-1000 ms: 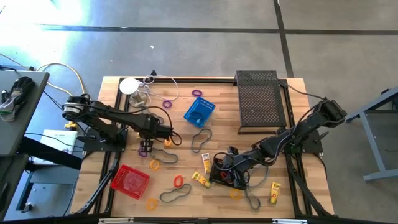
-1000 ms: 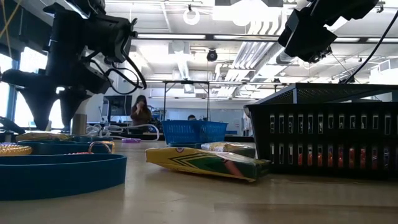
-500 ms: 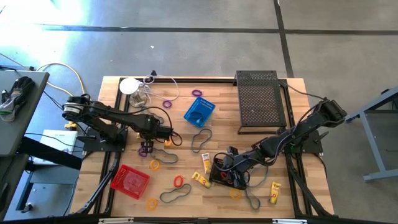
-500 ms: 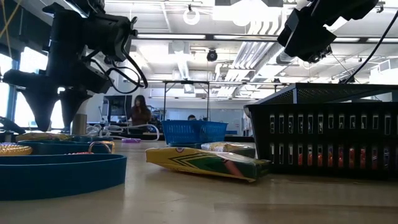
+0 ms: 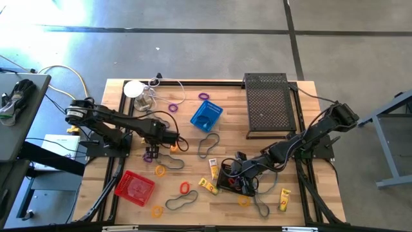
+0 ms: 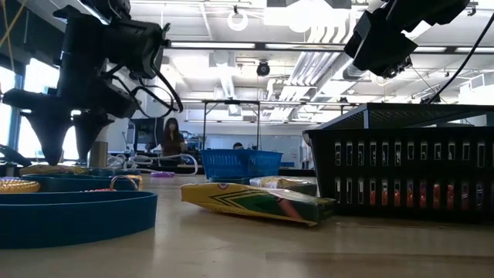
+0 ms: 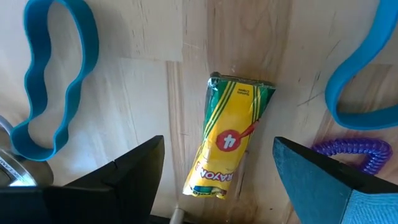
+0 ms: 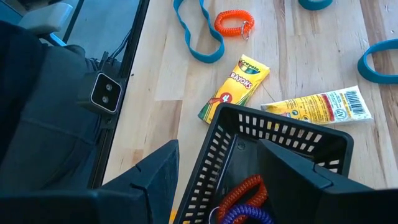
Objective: Pick & Place Office Desk Supplies
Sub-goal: Put the crayon box into the red bin
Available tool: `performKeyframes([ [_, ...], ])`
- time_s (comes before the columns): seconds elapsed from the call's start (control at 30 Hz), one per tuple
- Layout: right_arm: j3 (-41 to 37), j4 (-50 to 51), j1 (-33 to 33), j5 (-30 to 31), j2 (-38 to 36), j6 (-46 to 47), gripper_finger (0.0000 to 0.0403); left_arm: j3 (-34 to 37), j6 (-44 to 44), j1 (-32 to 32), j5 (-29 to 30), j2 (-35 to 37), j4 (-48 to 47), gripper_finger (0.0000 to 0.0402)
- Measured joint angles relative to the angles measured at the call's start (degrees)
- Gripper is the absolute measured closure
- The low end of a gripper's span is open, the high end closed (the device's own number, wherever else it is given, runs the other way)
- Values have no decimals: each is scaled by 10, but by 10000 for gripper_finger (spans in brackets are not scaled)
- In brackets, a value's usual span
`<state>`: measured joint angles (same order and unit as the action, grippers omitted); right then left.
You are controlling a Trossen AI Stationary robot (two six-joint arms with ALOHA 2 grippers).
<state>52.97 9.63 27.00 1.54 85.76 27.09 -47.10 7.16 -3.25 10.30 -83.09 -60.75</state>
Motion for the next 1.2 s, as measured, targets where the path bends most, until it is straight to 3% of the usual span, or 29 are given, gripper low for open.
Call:
performKeyframes([
  [0.4,0,0,0,0,0,0,197,0,2,-4,5,-96,-1,110],
  [0.63,0,-1,0,0,0,0,197,-2,2,-4,4,-112,-4,118],
  [1.2,0,-5,0,0,0,0,197,-11,21,-3,5,-114,-29,305],
])
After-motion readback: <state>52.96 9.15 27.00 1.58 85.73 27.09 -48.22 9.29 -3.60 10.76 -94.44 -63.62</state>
